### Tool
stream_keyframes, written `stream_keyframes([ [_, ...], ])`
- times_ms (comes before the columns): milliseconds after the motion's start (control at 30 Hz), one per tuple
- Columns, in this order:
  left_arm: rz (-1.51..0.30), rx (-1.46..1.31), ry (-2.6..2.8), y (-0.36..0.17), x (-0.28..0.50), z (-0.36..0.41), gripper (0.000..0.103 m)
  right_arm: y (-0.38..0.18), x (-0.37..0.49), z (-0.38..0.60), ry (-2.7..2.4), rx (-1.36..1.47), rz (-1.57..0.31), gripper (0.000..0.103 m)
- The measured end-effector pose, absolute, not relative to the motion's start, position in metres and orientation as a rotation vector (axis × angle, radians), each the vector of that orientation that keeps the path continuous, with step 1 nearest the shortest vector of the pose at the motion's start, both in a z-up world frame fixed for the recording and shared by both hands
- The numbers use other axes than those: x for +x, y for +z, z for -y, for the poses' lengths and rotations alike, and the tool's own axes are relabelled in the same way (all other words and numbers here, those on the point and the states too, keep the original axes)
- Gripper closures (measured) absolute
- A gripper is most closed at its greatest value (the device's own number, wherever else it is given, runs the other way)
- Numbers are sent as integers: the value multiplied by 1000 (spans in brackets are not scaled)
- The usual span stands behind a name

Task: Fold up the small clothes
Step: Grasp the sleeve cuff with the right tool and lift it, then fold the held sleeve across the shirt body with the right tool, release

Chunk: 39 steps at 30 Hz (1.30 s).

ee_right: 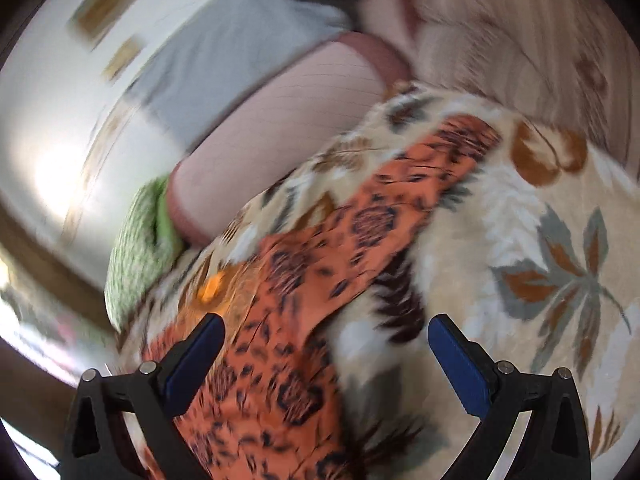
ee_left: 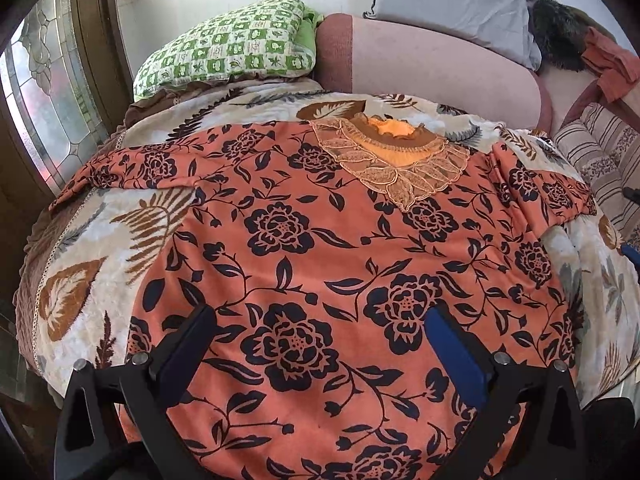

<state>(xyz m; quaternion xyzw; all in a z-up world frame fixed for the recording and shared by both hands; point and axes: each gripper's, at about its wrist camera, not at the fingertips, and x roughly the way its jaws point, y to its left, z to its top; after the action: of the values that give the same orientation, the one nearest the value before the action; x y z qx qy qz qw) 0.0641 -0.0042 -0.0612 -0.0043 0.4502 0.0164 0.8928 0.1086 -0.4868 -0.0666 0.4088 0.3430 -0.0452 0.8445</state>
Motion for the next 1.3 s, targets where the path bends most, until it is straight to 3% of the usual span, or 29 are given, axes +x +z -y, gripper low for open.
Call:
stream_keyframes([
  [200,-940,22,38,-78,79,6,0,-129,165,593,-202,1150,-740,10],
  [233,-943,26,41,-80,83,5,0,-137,173,603,-213,1177,-737,18],
  [300,-941,19,52,-84,90,3,0,-146,190,620,-212,1238,-712,24],
  [500,-952,-10,63,-95,113,0,0,-156,235,647,-301,1202,-715,26],
  [600,-967,-4,59,-102,118,3,0,-152,247,652,-319,1194,-708,33],
  [667,-970,4,58,-104,120,4,0,-162,250,658,-351,1202,-734,88],
  [833,-956,10,74,-101,116,-8,0,-151,248,655,-346,1118,-697,93],
  [967,-924,-50,83,-93,113,-27,0,-63,246,615,-273,888,-579,93],
  [1167,-864,-130,79,-79,100,-51,0,73,246,464,22,610,-446,93],
  [1300,-821,-178,87,-71,86,-72,0,103,243,328,234,530,-439,93],
])
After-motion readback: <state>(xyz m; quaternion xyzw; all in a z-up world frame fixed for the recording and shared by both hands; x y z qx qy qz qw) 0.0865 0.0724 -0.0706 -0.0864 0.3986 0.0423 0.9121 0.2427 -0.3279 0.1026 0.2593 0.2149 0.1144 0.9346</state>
